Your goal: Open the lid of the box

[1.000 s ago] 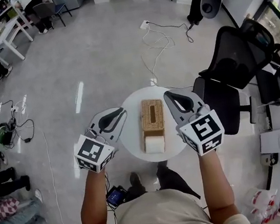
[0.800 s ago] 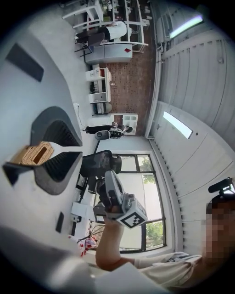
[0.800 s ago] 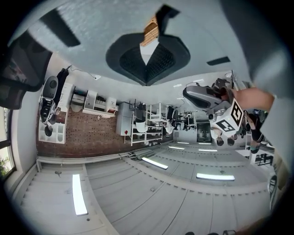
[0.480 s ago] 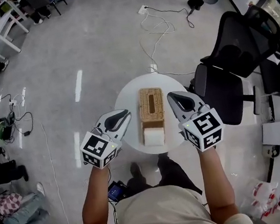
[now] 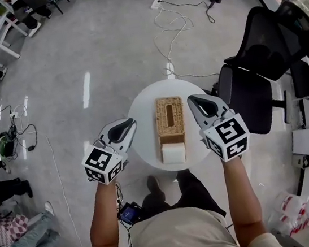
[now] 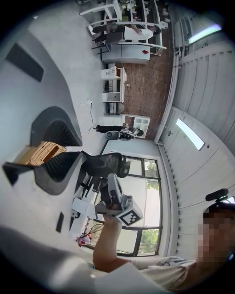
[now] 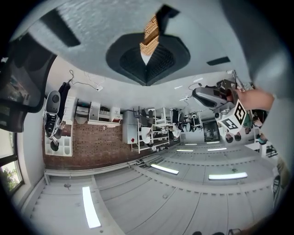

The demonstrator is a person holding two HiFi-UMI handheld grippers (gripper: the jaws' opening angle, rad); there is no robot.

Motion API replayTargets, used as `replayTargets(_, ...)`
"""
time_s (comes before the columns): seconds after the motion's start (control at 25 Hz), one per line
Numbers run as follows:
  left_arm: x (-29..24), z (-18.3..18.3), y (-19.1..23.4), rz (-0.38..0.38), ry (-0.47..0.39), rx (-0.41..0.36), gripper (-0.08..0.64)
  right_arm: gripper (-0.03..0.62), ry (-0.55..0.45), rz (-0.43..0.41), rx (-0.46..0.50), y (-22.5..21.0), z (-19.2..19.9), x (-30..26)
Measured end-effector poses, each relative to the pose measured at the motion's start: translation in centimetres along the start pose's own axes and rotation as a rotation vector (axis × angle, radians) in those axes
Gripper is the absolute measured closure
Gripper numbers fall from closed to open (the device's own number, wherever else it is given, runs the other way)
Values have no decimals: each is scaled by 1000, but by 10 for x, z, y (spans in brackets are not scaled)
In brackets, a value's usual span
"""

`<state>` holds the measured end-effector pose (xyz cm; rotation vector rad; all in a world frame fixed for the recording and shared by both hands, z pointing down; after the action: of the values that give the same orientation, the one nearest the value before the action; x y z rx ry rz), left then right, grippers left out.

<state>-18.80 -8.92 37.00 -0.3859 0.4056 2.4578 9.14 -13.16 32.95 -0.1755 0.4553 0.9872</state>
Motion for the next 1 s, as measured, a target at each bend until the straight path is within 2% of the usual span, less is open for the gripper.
replayTargets(0.52,-30,31,28,12,39,40,525,598,66,-13,-7,0,35,-42)
replayTargets(1.0,-61,67,28,7,74,104,525,598,108,-33,-18,-4,71,-57)
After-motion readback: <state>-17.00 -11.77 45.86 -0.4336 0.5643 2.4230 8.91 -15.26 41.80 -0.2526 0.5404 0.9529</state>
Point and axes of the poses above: the fingertips, and each gripper's own axes: x backward along the fingers, y to its left, z out of its underside, the point moved 10 cm from there along x, backward along the fingers, and after that the axes turned 9 degrees about z, right-handed, at the moved point
